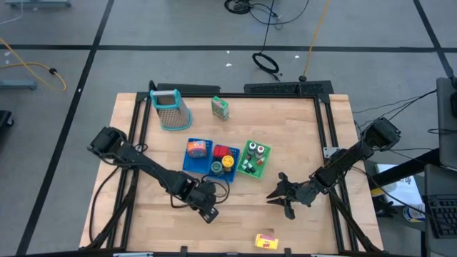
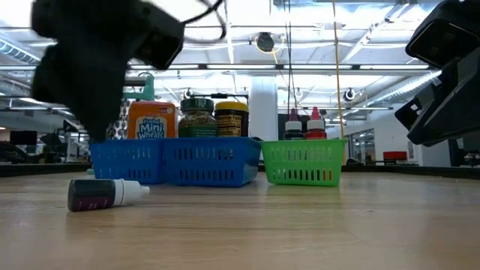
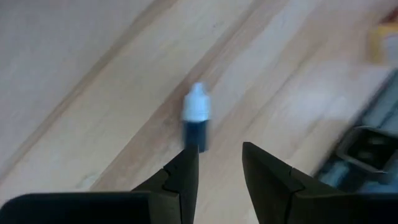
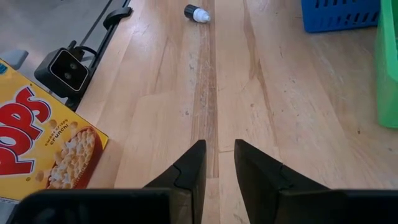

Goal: Pick & Place Kitchen Items
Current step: Put the small purple food color into the green bin

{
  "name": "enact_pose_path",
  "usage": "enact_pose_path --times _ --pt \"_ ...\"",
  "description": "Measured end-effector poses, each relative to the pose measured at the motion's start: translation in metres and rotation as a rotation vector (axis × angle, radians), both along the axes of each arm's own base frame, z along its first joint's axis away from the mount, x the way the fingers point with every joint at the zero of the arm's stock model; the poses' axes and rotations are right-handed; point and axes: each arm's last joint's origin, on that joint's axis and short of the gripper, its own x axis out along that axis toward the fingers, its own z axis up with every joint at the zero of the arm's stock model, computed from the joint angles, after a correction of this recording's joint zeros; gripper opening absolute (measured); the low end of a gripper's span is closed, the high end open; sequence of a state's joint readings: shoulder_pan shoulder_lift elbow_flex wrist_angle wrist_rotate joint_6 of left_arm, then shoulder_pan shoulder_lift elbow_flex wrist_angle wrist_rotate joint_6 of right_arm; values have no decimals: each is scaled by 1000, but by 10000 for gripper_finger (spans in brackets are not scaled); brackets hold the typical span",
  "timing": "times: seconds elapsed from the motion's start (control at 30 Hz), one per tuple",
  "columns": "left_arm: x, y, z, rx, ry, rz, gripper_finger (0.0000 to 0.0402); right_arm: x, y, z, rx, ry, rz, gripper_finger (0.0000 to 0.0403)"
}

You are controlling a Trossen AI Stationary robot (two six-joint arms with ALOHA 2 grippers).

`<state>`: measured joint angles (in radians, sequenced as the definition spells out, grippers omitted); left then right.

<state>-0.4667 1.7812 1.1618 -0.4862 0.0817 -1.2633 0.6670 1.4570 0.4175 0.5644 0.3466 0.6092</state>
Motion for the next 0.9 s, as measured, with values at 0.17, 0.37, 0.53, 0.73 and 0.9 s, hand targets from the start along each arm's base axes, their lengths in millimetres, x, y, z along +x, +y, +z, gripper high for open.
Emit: enact_pose_path --times 0.17,0.37,0.53,0.73,0.9 --pt "1 0 -3 12 13 17 122 0 -1 0 -7 -6 -16 75" --pt "4 -2 -20 5 80 21 122 0 -1 0 -9 -5 -17 75" --pt "8 -2 -29 -2 89 20 122 0 -1 0 -10 -4 -17 75" --pt "11 -3 -39 0 109 24 122 0 -1 0 -12 -1 -17 75" --pt "12 -4 -45 -15 136 31 122 0 -1 -1 -13 0 -16 75"
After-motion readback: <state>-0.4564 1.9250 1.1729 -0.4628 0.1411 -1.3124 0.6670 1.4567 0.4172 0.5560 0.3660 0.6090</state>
